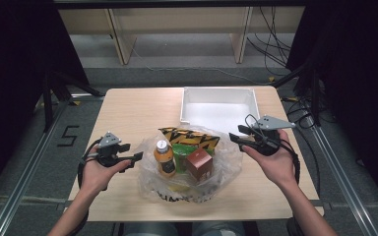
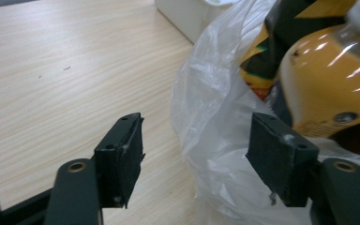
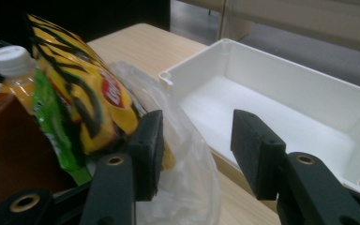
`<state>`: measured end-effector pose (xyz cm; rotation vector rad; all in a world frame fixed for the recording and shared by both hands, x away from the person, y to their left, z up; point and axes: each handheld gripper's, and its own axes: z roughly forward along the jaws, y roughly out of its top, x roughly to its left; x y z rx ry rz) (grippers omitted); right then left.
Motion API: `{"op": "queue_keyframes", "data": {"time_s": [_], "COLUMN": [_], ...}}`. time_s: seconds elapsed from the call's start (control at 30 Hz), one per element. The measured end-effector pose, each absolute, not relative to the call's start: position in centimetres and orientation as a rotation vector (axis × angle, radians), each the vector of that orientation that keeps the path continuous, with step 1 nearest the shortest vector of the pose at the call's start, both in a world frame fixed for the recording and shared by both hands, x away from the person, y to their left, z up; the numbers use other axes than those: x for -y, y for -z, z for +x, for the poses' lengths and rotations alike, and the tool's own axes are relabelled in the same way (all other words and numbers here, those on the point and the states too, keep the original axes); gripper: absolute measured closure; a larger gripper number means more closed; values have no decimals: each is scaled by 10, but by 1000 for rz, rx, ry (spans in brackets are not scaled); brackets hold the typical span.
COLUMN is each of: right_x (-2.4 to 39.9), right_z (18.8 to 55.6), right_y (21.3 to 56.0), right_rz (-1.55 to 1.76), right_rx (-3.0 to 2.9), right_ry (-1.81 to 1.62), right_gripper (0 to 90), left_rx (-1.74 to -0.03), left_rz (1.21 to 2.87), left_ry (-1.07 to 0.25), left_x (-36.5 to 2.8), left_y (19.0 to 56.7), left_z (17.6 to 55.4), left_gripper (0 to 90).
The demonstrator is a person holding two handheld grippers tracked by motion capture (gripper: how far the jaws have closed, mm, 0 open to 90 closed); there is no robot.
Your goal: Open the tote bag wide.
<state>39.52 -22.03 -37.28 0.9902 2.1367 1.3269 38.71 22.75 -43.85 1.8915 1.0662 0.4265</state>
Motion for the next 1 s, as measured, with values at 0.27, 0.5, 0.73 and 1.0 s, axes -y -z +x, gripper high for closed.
{"op": "queue_keyframes", "data": {"time_s": [0.27, 0.5, 0.73, 1.0], "right_x": [218, 225, 228, 225], "right_z": [395, 392, 390, 389], "right_y": [377, 375, 376, 370], "right_rz": [990, 984, 986, 972], "right_rx": [-2112, -2094, -2093, -2085], "right_ry": [-1392, -1409, -1391, -1404], "right_gripper": [536, 580, 590, 584], "left_rx": [-1104, -1109, -1093, -1104], "left_rz": [1797, 1741, 1691, 1707], "left_ry": [-396, -411, -451, -440], "left_x": [-237, -235, -236, -235], "left_y": [444, 445, 444, 450], "left_z": [368, 369, 367, 367], "left_gripper": [333, 314, 316, 317]}}
